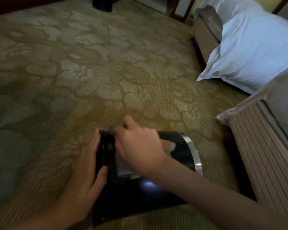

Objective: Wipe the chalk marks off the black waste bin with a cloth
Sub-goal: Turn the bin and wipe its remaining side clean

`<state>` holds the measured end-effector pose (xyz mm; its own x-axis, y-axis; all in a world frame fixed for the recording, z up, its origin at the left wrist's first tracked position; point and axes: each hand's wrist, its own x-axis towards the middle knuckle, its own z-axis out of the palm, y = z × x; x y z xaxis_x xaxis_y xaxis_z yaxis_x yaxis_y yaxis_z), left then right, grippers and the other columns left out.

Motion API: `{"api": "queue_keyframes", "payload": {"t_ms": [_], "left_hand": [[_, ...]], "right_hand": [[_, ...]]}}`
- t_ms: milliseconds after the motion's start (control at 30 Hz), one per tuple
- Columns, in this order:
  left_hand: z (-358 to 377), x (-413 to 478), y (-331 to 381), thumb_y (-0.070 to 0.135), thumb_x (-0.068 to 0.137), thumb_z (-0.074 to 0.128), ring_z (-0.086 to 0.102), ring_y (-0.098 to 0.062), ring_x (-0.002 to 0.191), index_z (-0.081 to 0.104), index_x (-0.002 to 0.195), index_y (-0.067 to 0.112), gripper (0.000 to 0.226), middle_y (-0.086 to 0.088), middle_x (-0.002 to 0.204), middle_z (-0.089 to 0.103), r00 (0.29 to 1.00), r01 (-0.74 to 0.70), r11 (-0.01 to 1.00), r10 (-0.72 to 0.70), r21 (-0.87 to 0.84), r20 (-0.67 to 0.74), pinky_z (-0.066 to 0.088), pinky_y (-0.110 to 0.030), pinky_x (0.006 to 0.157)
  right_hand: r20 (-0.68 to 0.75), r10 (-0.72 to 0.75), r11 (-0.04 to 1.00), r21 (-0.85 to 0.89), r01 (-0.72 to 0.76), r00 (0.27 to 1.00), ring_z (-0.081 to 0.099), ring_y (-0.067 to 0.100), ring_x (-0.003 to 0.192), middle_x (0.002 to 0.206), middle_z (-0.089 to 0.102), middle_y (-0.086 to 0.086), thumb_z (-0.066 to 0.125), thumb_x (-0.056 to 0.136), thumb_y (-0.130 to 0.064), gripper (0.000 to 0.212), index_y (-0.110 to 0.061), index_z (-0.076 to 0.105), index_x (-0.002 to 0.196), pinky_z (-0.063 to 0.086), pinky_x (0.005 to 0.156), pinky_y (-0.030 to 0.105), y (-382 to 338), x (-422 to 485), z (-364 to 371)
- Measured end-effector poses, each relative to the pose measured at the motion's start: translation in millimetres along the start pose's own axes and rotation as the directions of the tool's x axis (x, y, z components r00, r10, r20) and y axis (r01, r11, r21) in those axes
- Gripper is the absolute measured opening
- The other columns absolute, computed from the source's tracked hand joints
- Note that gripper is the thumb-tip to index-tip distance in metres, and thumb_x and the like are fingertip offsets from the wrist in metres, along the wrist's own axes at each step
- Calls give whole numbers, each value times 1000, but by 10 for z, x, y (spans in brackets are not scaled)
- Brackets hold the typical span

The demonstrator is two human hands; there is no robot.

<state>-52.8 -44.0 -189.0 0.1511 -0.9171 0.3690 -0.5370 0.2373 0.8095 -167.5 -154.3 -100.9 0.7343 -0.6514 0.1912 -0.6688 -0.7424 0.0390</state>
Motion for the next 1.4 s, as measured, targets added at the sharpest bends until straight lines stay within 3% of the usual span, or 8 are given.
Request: {"api": "queue_keyframes", "payload": {"t_ms": [200,400,533,733,833,1000,1133,1400], "left_hand": [[-89,-51,35,34,91,40,20,-21,146,20,151,5,69,-1,160,17,997,-53,993,47,105,63,18,-40,116],[-148,131,51,63,92,27,27,-15,142,27,148,11,77,0,153,29,997,65,994,-67,85,27,25,-47,115],[-89,1,108,45,94,35,23,-19,145,22,151,9,69,-2,157,25,998,22,998,-26,61,64,24,-57,114],[-138,-194,198,56,94,33,26,-19,145,27,148,3,75,-4,157,26,996,-48,982,33,181,84,23,-38,114],[-164,-209,215,54,94,33,26,-20,145,30,146,-1,75,-5,157,26,989,-96,969,68,229,130,21,-33,116],[-127,-254,192,55,94,31,21,-19,146,29,146,2,75,-3,158,22,983,-122,955,78,269,168,13,-25,118],[-107,-294,177,64,91,26,14,-7,147,20,151,21,75,13,160,13,985,-96,967,59,235,160,10,-15,116],[-143,-262,193,65,89,32,17,-8,146,32,145,3,84,0,158,23,976,-68,956,4,287,219,6,-13,117]], "right_hand": [[179,409,912,-116,-394,895,63,30,92,106,62,4,48,92,-43,28,-29,68,106,49,72,37,1433,-398,-200],[47,181,982,38,-183,982,62,31,89,103,60,4,51,86,-37,27,-27,69,104,44,68,35,478,-53,-3],[21,-2,997,81,0,1000,62,34,75,97,56,4,55,84,-35,25,-20,69,99,38,57,34,-96,35,-2],[301,455,891,-140,-432,838,63,30,93,103,66,9,52,91,-39,29,-18,67,103,49,74,34,1199,-221,-81],[306,507,860,-127,-494,805,62,31,93,103,66,11,52,90,-39,31,-16,66,104,48,74,34,1313,-262,-81],[111,149,986,53,-156,983,62,33,84,98,60,9,51,88,-34,26,-16,67,98,36,62,32,187,-78,30],[65,-32,990,139,23,997,60,35,75,98,52,7,51,87,-32,25,-17,66,100,33,56,35,-133,-140,-42],[242,354,935,-130,-331,904,62,28,89,101,64,7,48,93,-37,29,-16,66,102,38,65,31,1076,-251,-81]]}}
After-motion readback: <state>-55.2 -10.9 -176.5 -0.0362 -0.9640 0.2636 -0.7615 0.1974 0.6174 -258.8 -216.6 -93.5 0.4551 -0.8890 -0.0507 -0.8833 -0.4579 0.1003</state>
